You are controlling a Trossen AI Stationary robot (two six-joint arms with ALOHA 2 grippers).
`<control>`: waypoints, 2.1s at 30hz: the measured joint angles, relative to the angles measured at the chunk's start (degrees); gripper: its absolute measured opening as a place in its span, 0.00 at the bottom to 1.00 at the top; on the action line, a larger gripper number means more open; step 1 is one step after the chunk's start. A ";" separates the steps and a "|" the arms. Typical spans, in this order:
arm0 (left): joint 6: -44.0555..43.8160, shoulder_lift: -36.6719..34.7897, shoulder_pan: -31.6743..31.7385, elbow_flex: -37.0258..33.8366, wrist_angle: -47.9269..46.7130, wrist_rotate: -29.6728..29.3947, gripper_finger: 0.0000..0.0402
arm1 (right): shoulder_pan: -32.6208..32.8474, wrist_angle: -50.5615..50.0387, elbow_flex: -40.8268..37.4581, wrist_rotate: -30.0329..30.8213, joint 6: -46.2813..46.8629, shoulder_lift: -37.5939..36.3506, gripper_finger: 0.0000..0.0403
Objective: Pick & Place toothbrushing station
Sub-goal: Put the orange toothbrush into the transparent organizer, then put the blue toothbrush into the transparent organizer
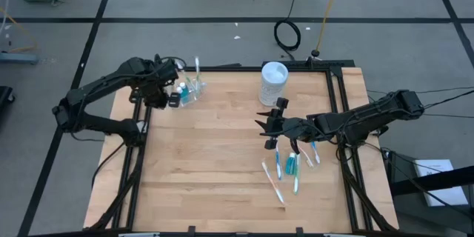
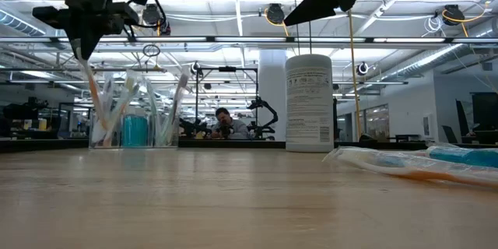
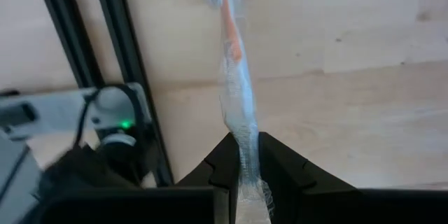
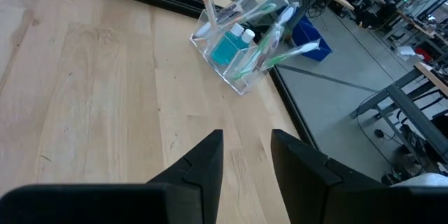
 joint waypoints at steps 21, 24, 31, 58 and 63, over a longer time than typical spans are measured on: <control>22.23 0.13 7.72 0.00 9.27 -11.97 0.12 | -0.02 0.29 0.00 -0.04 0.06 0.00 0.28; 27.10 0.13 8.53 0.00 14.05 -11.90 0.16 | -0.02 0.77 0.00 -0.06 0.08 0.00 0.28; 29.28 0.20 11.10 0.00 18.34 -11.62 0.35 | -0.01 1.09 0.00 -0.06 0.04 0.00 0.28; 39.66 -0.82 4.84 1.12 33.90 -39.24 0.24 | -0.02 1.69 0.00 -0.08 4.89 0.00 0.28; 39.69 -1.79 -0.27 2.39 34.31 -33.82 0.15 | -0.04 1.48 0.01 -0.72 8.23 0.42 0.28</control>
